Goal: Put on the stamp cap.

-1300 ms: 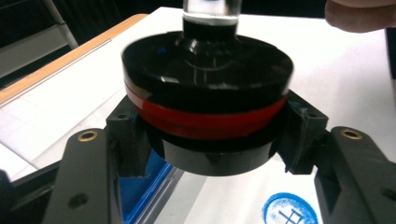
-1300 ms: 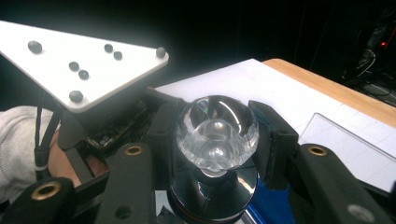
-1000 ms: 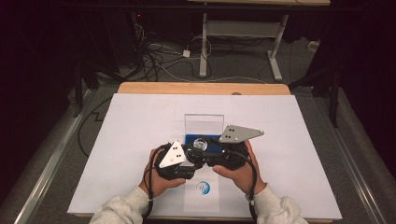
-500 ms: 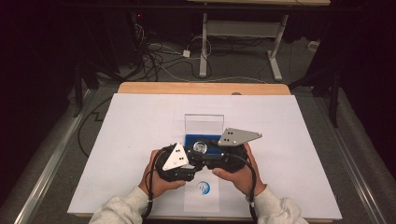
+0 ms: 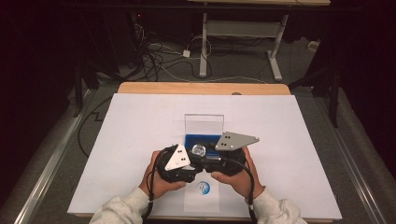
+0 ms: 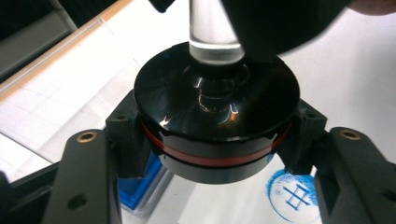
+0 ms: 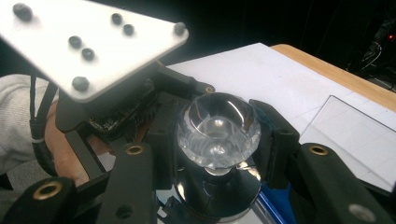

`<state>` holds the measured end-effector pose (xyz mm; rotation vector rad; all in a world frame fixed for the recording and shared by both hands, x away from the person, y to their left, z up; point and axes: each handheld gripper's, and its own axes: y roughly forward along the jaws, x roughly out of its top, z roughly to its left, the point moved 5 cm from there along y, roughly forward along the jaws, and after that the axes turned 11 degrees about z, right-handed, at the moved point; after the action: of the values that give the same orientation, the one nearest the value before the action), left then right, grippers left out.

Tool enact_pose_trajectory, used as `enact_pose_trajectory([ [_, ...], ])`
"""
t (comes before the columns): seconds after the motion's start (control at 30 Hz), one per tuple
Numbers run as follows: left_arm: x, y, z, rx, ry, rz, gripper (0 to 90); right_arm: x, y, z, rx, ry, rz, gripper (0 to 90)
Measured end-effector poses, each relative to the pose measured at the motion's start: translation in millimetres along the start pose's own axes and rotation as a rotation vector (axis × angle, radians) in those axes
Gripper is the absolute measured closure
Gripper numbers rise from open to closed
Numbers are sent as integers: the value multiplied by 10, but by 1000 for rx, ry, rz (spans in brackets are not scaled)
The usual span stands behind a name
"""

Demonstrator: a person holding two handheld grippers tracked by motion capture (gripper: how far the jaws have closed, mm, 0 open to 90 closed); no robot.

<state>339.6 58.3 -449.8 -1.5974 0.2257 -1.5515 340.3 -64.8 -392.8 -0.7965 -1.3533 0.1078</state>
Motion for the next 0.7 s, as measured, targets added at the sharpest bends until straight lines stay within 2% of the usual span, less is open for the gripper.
enact_pose_trajectory([
  [0.03, 0, 4, -2, -20, -6, 3, 365, -3, 1, 0, 1, 1, -2, 567],
  [0.1, -2, 6, 0, -14, 0, 11, 366, -17, 8, 2, 3, 3, 1, 567],
  [0.2, 3, -5, 3, -35, -4, 8, 365, -20, 3, 8, 2, 3, -1, 567],
  [0.23, 4, -13, 2, -56, -14, 0, 365, -20, 0, 8, 4, 1, -2, 567],
  [0.3, 6, -24, 5, -55, -11, 5, 365, -22, -7, -1, 22, 13, -12, 567],
  [0.37, 7, -83, 81, -80, -67, -24, 351, -30, -11, 4, 24, 10, -10, 567],
  [0.4, 2, -102, 98, -55, -49, -18, 341, -41, -4, 6, 12, 0, -4, 567],
  [0.43, -6, -113, 100, -41, -35, -12, 340, -52, 0, 0, 17, 10, 0, 567],
  [0.5, -16, -106, 96, -41, -28, -3, 341, -70, 5, -30, 45, 30, -3, 567],
  [0.63, -4, -118, 89, -37, -13, -9, 342, -44, 2, 13, 21, -2, 3, 567],
  [0.7, -11, -102, 85, -34, -14, -2, 342, -49, 4, 9, 28, 2, 5, 567],
])
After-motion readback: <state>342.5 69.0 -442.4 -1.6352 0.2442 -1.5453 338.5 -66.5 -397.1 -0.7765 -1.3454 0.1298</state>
